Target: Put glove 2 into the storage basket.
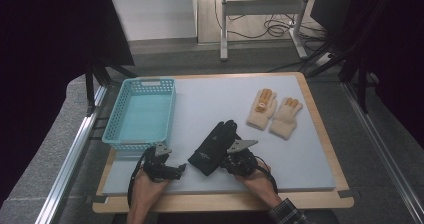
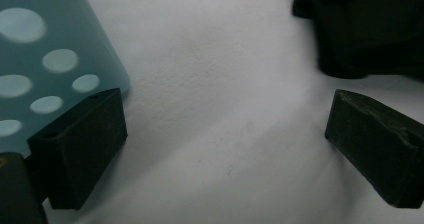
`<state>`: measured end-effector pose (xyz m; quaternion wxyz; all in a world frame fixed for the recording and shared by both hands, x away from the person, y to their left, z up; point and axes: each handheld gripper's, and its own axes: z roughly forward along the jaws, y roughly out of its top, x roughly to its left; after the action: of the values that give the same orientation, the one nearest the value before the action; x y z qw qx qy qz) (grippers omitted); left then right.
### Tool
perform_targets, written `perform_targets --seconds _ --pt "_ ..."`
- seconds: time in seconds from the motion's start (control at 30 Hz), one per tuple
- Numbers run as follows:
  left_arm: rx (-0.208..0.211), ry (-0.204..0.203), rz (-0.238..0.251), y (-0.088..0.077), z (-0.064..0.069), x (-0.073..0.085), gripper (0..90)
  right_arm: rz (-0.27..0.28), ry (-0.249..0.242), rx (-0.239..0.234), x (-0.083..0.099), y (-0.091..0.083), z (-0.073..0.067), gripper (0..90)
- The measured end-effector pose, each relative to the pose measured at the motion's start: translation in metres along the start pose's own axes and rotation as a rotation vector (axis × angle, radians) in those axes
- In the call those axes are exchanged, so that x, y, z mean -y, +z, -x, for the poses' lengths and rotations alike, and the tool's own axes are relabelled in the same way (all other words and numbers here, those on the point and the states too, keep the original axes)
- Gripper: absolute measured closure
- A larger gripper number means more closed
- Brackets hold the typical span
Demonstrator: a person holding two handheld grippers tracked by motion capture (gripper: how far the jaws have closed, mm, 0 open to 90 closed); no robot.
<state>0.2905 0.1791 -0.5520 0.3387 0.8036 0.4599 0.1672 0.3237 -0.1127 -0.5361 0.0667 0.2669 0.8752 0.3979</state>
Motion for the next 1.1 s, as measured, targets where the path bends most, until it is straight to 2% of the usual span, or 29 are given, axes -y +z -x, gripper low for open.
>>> perform_targets --seconds 0.1,0.27,0.43,0.67,0.8,0.97,1.1 --pt "-0.003 -0.005 0.003 0.000 0.001 0.000 3.4 0.008 -0.015 0.004 -0.002 0.004 -0.002 77.9" --pt "-0.013 -0.014 0.013 0.000 0.002 0.002 3.4 0.004 -0.016 -0.009 0.000 0.001 -0.001 74.3" --pt "-0.012 -0.016 0.014 0.000 0.002 0.002 3.4 0.008 -0.007 0.037 0.006 -0.012 0.007 68.7" --pt "-0.011 -0.018 0.014 0.000 0.002 0.002 3.4 0.037 0.045 0.120 0.018 -0.044 0.035 58.6" --pt "-0.011 -0.018 0.014 0.000 0.001 0.002 3.4 0.039 0.055 0.183 0.027 -0.060 0.051 50.5" --pt "-0.010 -0.019 0.013 0.000 0.001 0.002 3.3 0.039 0.091 0.247 0.039 -0.075 0.071 40.0" --pt "-0.010 -0.019 0.012 0.000 0.001 0.002 3.3 0.034 0.120 0.280 0.047 -0.083 0.082 33.0"
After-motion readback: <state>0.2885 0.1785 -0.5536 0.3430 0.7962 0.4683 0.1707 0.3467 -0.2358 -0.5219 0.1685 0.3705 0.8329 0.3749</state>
